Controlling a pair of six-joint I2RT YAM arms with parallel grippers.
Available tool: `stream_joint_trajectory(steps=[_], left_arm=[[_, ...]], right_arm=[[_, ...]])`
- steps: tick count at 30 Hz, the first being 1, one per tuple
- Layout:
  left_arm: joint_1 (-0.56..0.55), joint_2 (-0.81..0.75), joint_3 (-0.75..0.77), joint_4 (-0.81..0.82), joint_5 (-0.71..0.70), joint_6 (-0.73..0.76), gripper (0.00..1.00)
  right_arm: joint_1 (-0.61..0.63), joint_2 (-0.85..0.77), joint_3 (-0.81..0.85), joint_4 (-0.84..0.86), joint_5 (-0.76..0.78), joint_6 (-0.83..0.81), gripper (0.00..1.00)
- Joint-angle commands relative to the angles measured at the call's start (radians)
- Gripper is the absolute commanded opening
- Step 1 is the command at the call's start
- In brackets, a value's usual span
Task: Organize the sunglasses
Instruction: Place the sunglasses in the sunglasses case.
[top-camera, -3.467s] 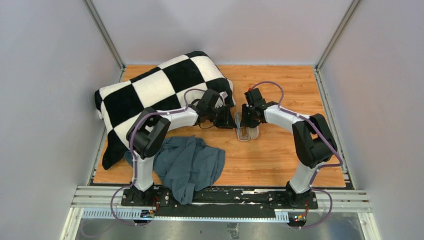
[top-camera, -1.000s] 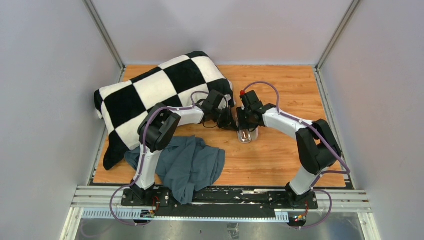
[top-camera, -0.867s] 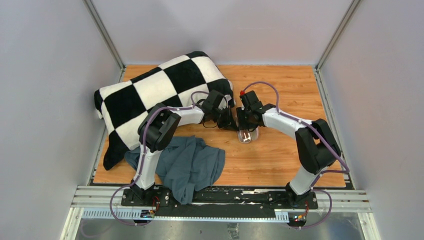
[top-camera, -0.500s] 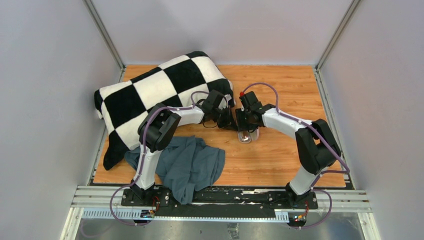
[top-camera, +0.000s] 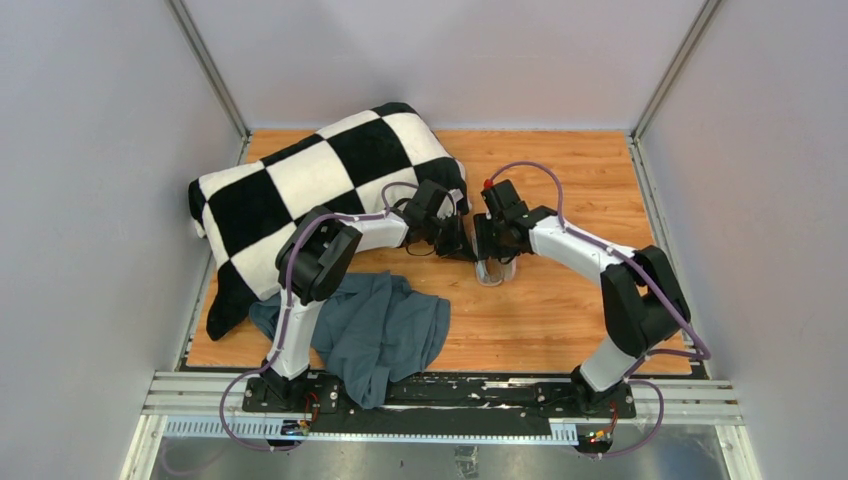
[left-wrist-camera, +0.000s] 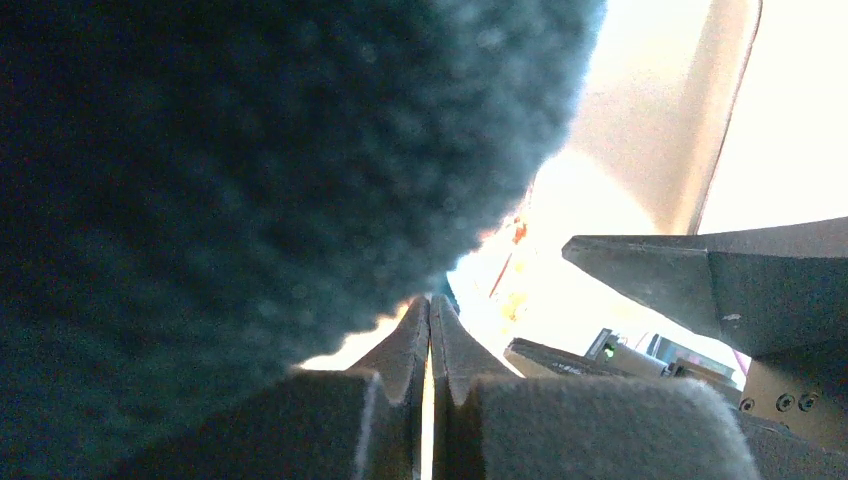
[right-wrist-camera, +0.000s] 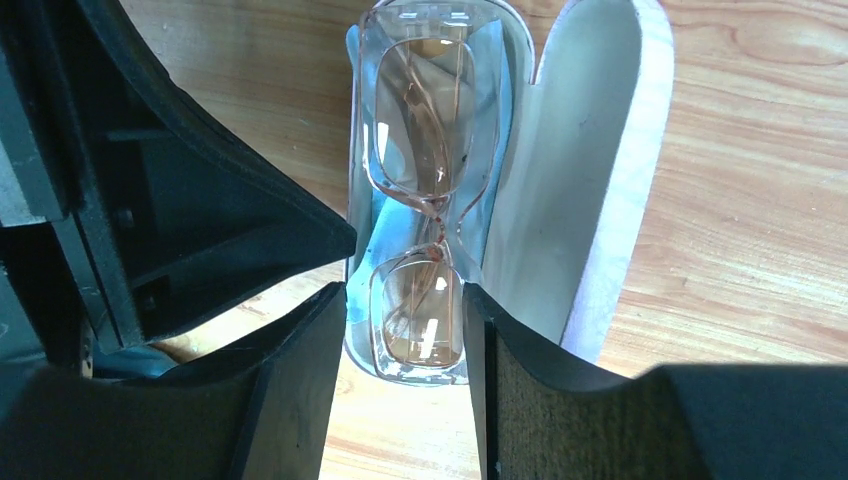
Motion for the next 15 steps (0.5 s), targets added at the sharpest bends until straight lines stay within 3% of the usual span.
stream_joint_trajectory(steps=[1, 15], left_arm=[[0.005, 0.014, -0.021, -0.031, -0.019, 0.023, 0.01], [0.005, 0.013, -0.027, -0.029, -0.01, 0.026, 0.01]], right_arm=[[0.013, 0.036, 0.04, -0.04, 0.045, 0.006, 0.52], [0.01, 0.119, 0.107, -0.034, 0.094, 0.037, 0.48]])
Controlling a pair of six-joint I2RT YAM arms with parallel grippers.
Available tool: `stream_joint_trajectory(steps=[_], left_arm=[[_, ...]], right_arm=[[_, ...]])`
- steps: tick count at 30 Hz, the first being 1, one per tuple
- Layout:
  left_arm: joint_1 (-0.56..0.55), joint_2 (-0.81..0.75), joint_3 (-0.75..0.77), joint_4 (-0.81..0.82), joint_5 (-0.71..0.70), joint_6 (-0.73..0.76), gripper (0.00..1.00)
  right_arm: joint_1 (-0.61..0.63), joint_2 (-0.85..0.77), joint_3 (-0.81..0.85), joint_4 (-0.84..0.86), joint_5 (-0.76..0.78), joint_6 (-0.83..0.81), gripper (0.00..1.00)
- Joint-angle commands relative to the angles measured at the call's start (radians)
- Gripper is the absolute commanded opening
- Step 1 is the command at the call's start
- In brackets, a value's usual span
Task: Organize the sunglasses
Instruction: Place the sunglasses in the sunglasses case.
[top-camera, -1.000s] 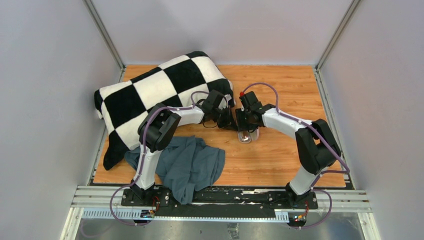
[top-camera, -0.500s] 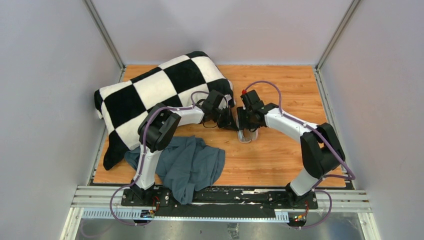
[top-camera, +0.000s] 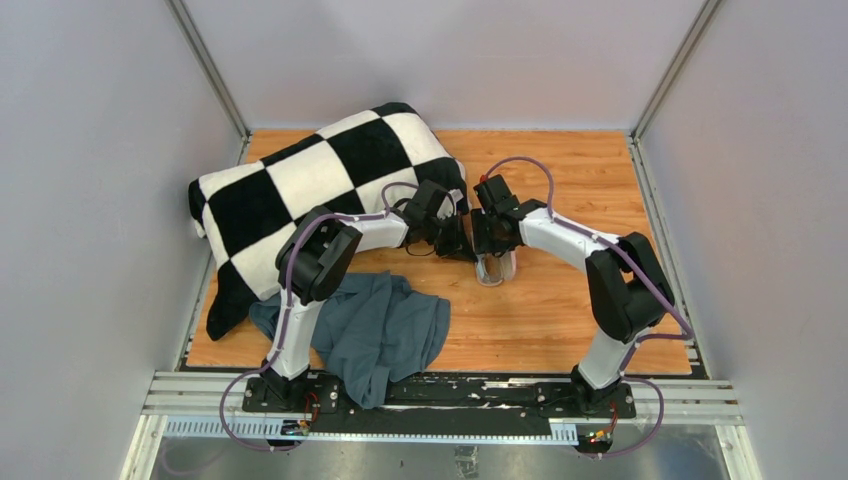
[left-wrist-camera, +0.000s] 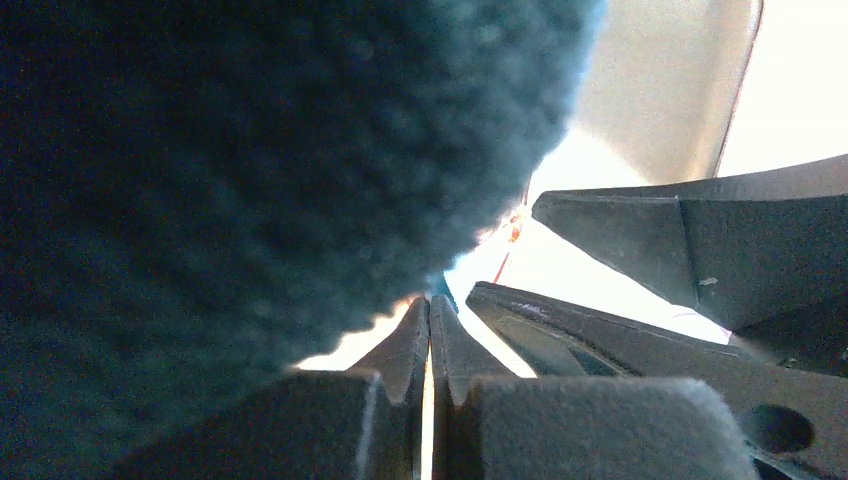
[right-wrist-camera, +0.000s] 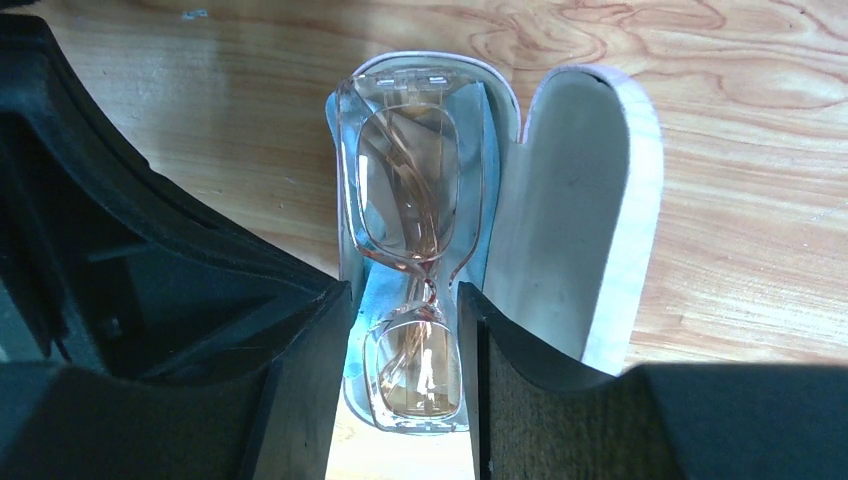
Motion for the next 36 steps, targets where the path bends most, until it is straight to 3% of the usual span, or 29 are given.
stream_joint_trajectory(steps=[1, 9, 24, 30, 36], left_arm=[[0.005, 0.014, -0.025, -0.033, -0.014, 0.026, 0.01], [0.006, 0.013, -0.025, -0.03, -0.01, 0.024, 0.01], [0.007, 0.023, -0.014, -0.036, 0.001, 0.021, 0.01], [0.009, 0.026, -0.01, -0.039, 0.006, 0.023, 0.01], [0.011, 0.026, -0.014, -0.038, 0.009, 0.024, 0.0]], right_arm=[[0.008, 0.01, 0.027, -0.025, 0.046, 0.02, 0.48], [0.009, 0.003, 0.065, -0.02, 0.078, 0.019, 0.48], [-0.03, 0.207, 0.282, -0.027, 0.04, 0.007, 0.35], [-0.033, 0.242, 0.315, -0.028, 0.018, 0.006, 0.28], [-0.033, 0.258, 0.337, -0.027, 0.003, 0.001, 0.27]])
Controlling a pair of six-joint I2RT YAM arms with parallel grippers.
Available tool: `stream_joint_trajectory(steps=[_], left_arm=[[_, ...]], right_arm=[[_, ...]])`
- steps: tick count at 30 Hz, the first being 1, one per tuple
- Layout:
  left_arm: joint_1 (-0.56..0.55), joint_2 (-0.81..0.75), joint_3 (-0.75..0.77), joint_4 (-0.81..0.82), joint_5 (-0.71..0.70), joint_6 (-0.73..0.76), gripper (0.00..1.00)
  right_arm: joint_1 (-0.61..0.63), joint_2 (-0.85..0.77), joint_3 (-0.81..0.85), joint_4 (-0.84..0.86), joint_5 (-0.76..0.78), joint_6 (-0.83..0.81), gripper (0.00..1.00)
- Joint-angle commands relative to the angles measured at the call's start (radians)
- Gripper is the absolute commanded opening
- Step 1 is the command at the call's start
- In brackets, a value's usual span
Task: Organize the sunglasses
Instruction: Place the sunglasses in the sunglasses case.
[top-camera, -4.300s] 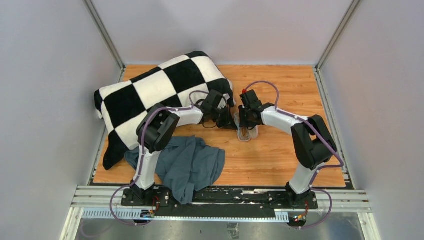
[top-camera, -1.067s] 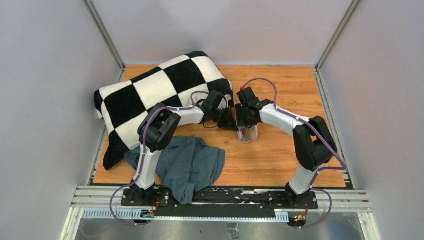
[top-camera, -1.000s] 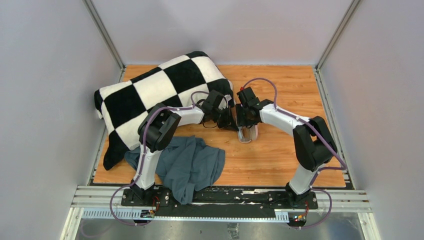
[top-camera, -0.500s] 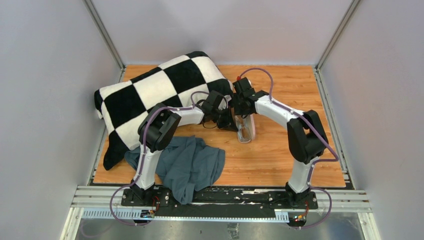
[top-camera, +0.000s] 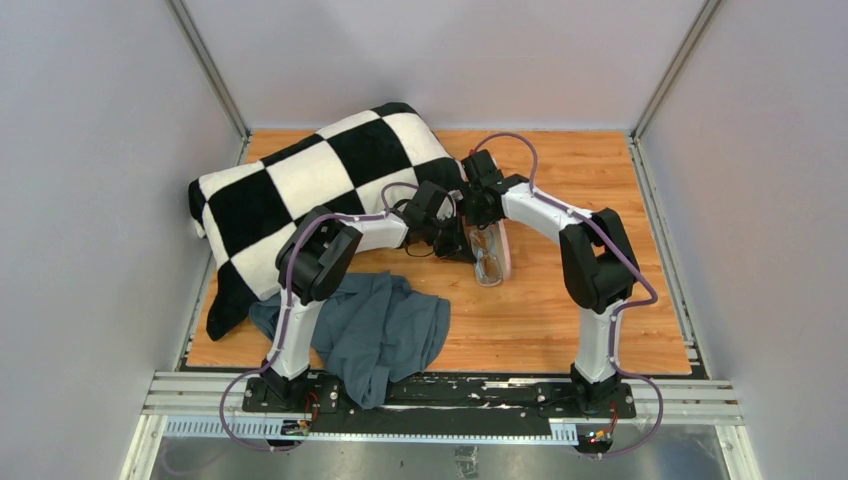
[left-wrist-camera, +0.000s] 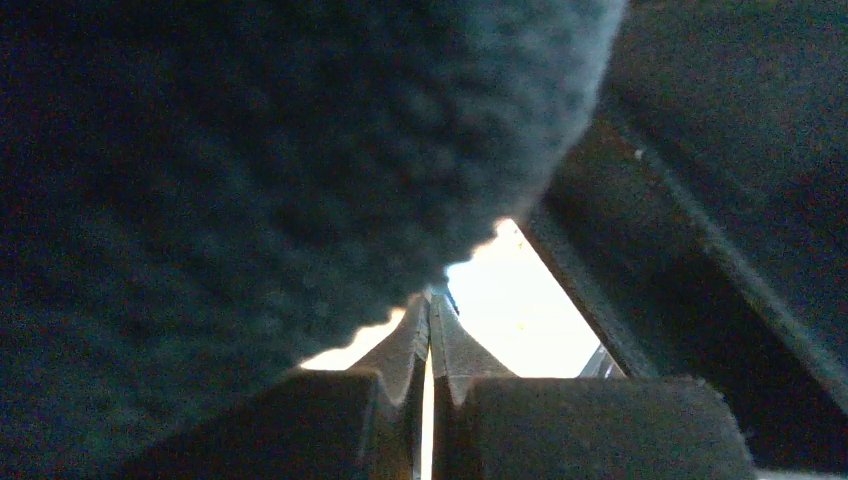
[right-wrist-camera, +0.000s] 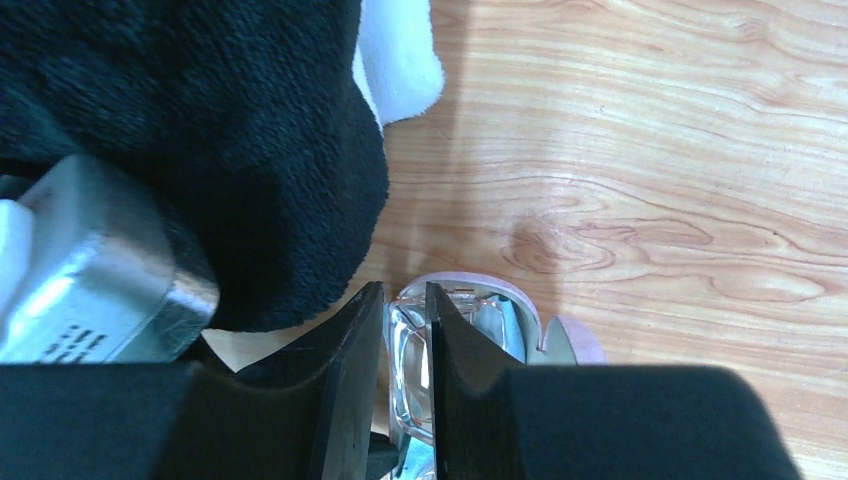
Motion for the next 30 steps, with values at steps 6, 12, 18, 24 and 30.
stream_joint_trajectory(steps=[6, 12, 18, 24, 30], left_arm=[[0.012, 0.028, -0.01, -0.035, 0.013, 0.01, 0.0], [0.014, 0.026, -0.011, -0.035, 0.014, 0.01, 0.0], [0.014, 0.023, -0.016, -0.031, 0.013, 0.008, 0.0], [0.014, 0.022, -0.025, -0.023, 0.011, 0.004, 0.0], [0.014, 0.022, -0.031, -0.017, 0.011, 0.001, 0.0]], right_arm=[[-0.009, 0.046, 0.049, -0.016, -0.039, -0.006, 0.26], [-0.009, 0.059, 0.036, -0.019, -0.044, -0.008, 0.25], [-0.01, 0.029, -0.006, -0.019, -0.023, -0.001, 0.25], [-0.007, -0.011, -0.045, -0.021, 0.01, 0.013, 0.2], [0.0, -0.037, -0.062, -0.019, 0.033, 0.007, 0.12]])
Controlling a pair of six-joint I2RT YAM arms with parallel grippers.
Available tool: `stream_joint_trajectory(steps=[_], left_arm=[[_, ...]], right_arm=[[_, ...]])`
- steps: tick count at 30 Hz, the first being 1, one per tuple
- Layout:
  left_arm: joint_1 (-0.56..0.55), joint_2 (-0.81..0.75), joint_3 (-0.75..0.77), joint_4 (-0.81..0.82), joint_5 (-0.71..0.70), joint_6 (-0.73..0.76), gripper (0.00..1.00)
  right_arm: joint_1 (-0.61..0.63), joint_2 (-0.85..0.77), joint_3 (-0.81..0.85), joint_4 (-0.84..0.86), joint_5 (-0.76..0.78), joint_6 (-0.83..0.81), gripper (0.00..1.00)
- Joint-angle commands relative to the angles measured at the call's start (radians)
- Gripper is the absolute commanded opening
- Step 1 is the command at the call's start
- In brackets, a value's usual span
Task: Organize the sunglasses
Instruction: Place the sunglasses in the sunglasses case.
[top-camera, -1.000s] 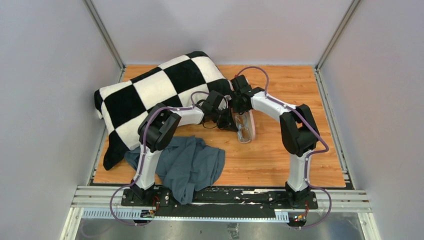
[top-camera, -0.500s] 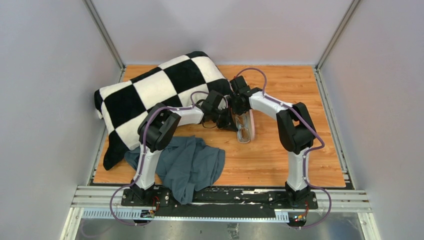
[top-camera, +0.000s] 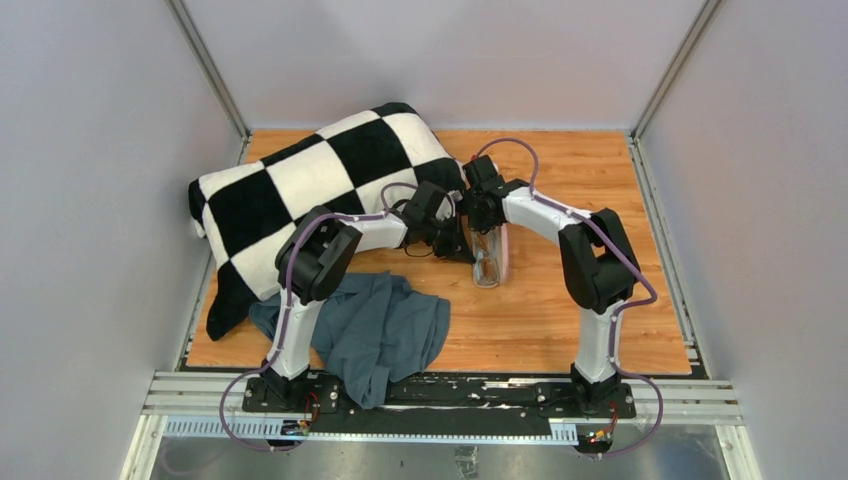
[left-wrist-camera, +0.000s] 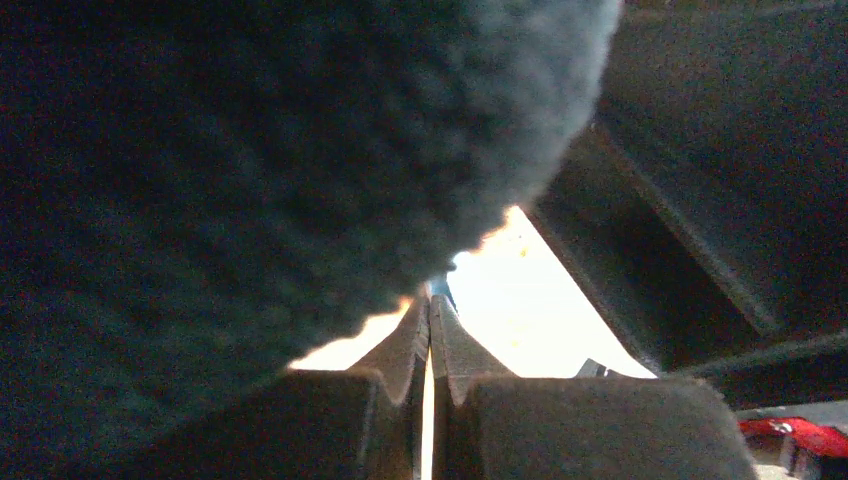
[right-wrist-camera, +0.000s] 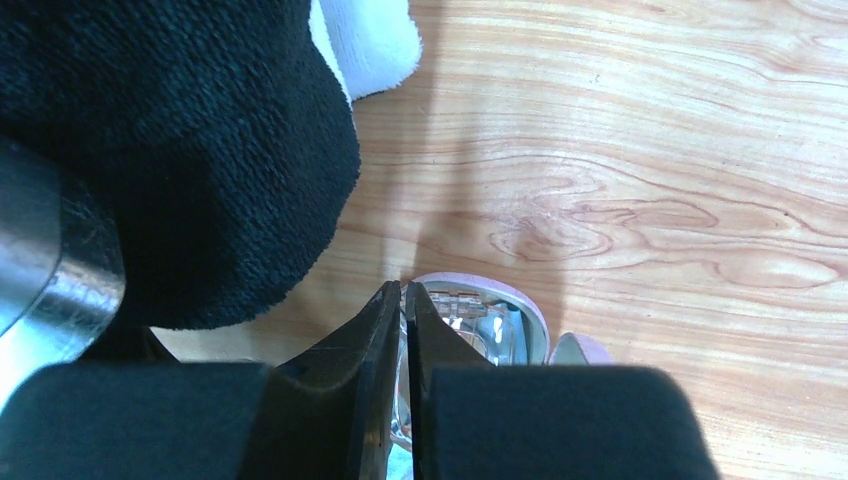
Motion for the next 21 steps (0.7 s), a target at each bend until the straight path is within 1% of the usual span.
stream_joint_trajectory(steps=[1, 11, 14, 18, 21], left_arm=[[0.008, 0.021, -0.025, -0.019, 0.001, 0.0, 0.0], [0.009, 0.017, -0.029, -0.017, 0.001, 0.0, 0.0], [0.009, 0.017, -0.029, -0.017, 0.001, 0.0, 0.0], [0.009, 0.017, -0.029, -0.014, 0.001, -0.001, 0.0], [0.009, 0.017, -0.031, -0.014, 0.001, -0.001, 0.0]], right_arm=[[0.002, -0.038, -0.026, -0.038, 0.037, 0.0, 0.12], [0.002, -0.013, -0.02, -0.074, 0.074, -0.005, 0.1], [0.009, -0.032, -0.022, -0.074, 0.084, -0.008, 0.1], [0.028, -0.083, -0.047, -0.026, 0.061, -0.023, 0.12], [0.03, -0.104, -0.06, 0.008, 0.003, -0.018, 0.13]])
